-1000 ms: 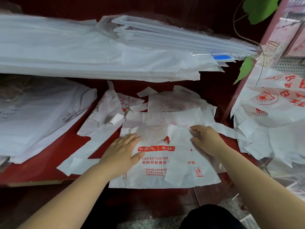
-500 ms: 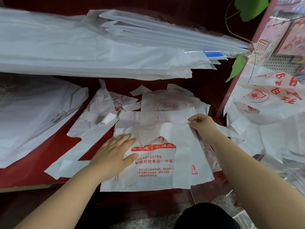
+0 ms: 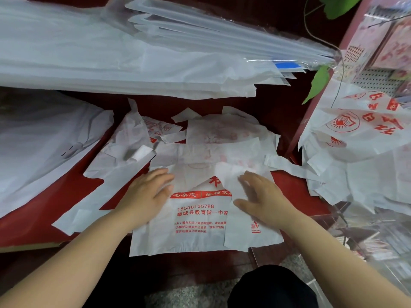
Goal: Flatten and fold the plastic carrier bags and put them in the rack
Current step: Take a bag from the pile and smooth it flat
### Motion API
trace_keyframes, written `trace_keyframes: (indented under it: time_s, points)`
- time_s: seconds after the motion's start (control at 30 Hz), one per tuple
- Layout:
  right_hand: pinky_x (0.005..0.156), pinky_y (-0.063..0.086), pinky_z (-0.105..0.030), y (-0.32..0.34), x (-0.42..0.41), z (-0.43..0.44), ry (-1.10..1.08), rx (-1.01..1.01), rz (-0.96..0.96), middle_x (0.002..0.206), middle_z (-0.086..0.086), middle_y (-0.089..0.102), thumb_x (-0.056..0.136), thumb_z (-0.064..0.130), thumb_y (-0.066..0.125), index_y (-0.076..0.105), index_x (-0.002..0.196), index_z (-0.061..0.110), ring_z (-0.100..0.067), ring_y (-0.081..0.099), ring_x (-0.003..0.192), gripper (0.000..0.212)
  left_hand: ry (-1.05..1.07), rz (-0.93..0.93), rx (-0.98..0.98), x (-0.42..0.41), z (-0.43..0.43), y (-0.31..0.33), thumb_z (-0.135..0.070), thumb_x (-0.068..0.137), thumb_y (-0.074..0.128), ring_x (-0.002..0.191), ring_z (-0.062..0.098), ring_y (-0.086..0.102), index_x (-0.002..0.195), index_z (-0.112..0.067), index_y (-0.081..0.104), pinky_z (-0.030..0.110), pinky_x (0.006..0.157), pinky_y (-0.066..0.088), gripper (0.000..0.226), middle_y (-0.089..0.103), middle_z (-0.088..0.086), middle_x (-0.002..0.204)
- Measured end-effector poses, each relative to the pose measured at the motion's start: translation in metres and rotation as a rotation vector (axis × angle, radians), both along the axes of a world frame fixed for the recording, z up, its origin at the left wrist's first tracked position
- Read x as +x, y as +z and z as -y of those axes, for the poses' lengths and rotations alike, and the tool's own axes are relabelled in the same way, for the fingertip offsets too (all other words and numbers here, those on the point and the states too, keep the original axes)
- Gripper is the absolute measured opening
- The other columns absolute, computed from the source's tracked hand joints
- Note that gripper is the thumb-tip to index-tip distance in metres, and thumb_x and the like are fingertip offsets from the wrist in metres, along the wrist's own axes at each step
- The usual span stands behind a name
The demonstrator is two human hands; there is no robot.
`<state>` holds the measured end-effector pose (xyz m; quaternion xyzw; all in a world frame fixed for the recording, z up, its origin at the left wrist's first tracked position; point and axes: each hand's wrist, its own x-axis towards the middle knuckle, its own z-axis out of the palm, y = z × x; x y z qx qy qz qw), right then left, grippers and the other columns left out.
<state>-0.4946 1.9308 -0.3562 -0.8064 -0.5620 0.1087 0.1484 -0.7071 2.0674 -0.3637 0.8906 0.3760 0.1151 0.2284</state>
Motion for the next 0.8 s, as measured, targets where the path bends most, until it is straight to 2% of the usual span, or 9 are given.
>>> trace_keyframes:
  time_s: [0.1,0.17,0.23,0.3,0.37,0.53,0.67,0.73,0.8]
  points:
    - [0.112,0.005,-0.028,-0.007,0.003,0.0,0.045,-0.119,0.144,0.155,0.005,0.009,0.096,0.044,0.037,0.018,0.145,0.024,-0.014,0.005,0.142,0.057,-0.024,0.009,0.059,0.016,0.001,0.009,-0.027,0.099,0.03,0.139,0.009,0.015,0.145,-0.023,0.023,0.026,0.112,0.01,0.046,0.019,-0.008,0.152]
    - [0.111,0.007,-0.029,-0.009,0.002,-0.003,0.052,-0.148,0.187,0.155,0.008,0.007,0.095,0.05,0.021,0.017,0.146,0.026,-0.014,0.006,0.142,0.056,-0.069,-0.056,0.059,0.033,0.005,0.011,-0.032,0.1,0.026,0.141,0.009,0.006,0.147,-0.024,0.011,0.026,0.113,0.003,0.05,0.009,-0.008,0.155]
    - [0.107,0.011,-0.029,-0.008,0.001,-0.005,0.043,-0.143,0.233,0.155,0.01,0.009,0.082,0.048,0.009,0.018,0.145,0.028,-0.014,0.011,0.14,0.067,-0.103,-0.156,0.065,0.049,0.007,0.008,-0.038,0.1,0.02,0.142,0.01,-0.001,0.147,-0.025,0.003,0.028,0.113,-0.002,0.052,0.001,-0.006,0.156]
    - [0.104,0.015,-0.029,-0.009,0.005,-0.007,0.034,-0.13,0.248,0.154,0.011,0.01,0.088,0.043,0.012,0.019,0.144,0.03,-0.015,0.016,0.137,0.059,-0.105,-0.25,0.064,0.059,0.003,0.0,-0.041,0.1,0.017,0.143,0.012,-0.004,0.147,-0.025,0.0,0.03,0.114,-0.004,0.053,-0.002,-0.003,0.156]
    - [0.103,0.015,-0.03,-0.008,0.011,-0.008,0.04,-0.094,0.196,0.154,0.011,0.01,0.097,0.029,0.026,0.02,0.144,0.031,-0.016,0.018,0.135,0.047,-0.096,-0.314,0.081,0.061,-0.002,-0.006,-0.042,0.099,0.016,0.143,0.013,-0.007,0.147,-0.024,-0.002,0.031,0.114,-0.005,0.054,-0.005,-0.002,0.156]
    - [0.111,0.007,-0.032,-0.003,0.025,-0.005,0.03,-0.024,0.034,0.153,0.006,0.018,0.091,0.007,0.037,0.032,0.139,0.029,-0.015,0.014,0.14,0.053,-0.059,-0.351,0.132,0.059,-0.003,-0.013,-0.045,0.098,0.017,0.142,0.012,-0.011,0.147,-0.03,-0.002,0.035,0.113,-0.01,0.054,-0.009,-0.003,0.156]
    - [0.112,0.002,-0.028,0.01,0.015,-0.016,0.025,0.132,-0.026,0.151,0.001,0.024,0.092,0.029,0.029,0.041,0.136,0.02,-0.014,0.013,0.141,0.047,-0.049,-0.349,0.139,0.059,-0.004,-0.012,-0.045,0.098,0.016,0.142,0.013,-0.012,0.146,-0.034,-0.001,0.038,0.113,-0.011,0.052,-0.009,-0.003,0.156]
    - [0.112,0.0,-0.027,0.012,-0.002,-0.032,0.083,0.081,0.054,0.154,0.0,0.015,0.098,0.03,0.031,0.029,0.142,0.02,-0.013,0.01,0.142,0.045,-0.05,-0.344,0.141,0.06,-0.003,-0.013,-0.042,0.099,0.016,0.142,0.014,-0.011,0.147,-0.033,0.001,0.038,0.113,-0.009,0.051,-0.008,-0.002,0.156]
    - [0.113,-0.001,-0.031,0.008,-0.023,-0.049,0.167,-0.011,0.112,0.155,0.0,0.008,0.099,0.036,0.023,0.018,0.146,0.02,-0.014,0.007,0.142,0.05,-0.046,-0.347,0.143,0.06,-0.001,-0.013,-0.04,0.099,0.015,0.142,0.014,-0.01,0.147,-0.032,0.001,0.038,0.113,-0.008,0.051,-0.007,-0.002,0.156]
